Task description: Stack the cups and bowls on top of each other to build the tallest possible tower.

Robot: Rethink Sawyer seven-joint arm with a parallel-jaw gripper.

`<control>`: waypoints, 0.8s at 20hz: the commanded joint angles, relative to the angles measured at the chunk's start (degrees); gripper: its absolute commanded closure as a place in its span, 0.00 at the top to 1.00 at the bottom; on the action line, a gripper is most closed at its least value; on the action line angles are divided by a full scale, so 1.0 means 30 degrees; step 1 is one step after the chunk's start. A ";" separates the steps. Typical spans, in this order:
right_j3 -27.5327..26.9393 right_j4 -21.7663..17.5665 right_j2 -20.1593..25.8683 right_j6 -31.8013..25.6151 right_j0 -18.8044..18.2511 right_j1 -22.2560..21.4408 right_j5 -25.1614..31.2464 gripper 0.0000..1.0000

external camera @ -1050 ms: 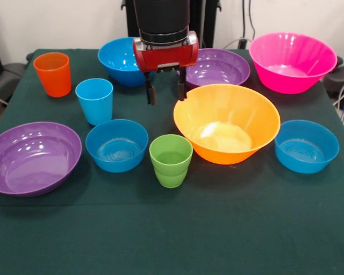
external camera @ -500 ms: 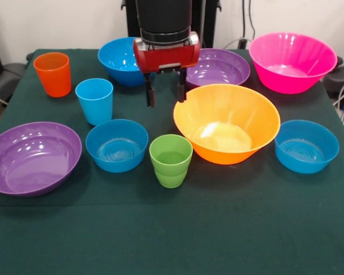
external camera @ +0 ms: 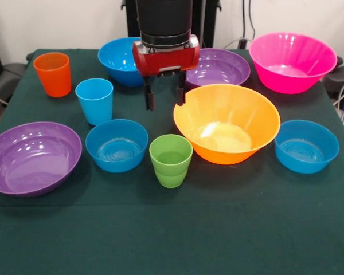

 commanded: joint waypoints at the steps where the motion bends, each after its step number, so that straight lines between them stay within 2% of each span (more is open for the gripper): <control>1: -0.0883 -0.1571 0.1116 -0.3658 -0.0082 0.1018 0.2014 1.00; 16: -0.0934 -0.1656 0.1218 -0.3566 -0.0157 0.1147 0.2149 1.00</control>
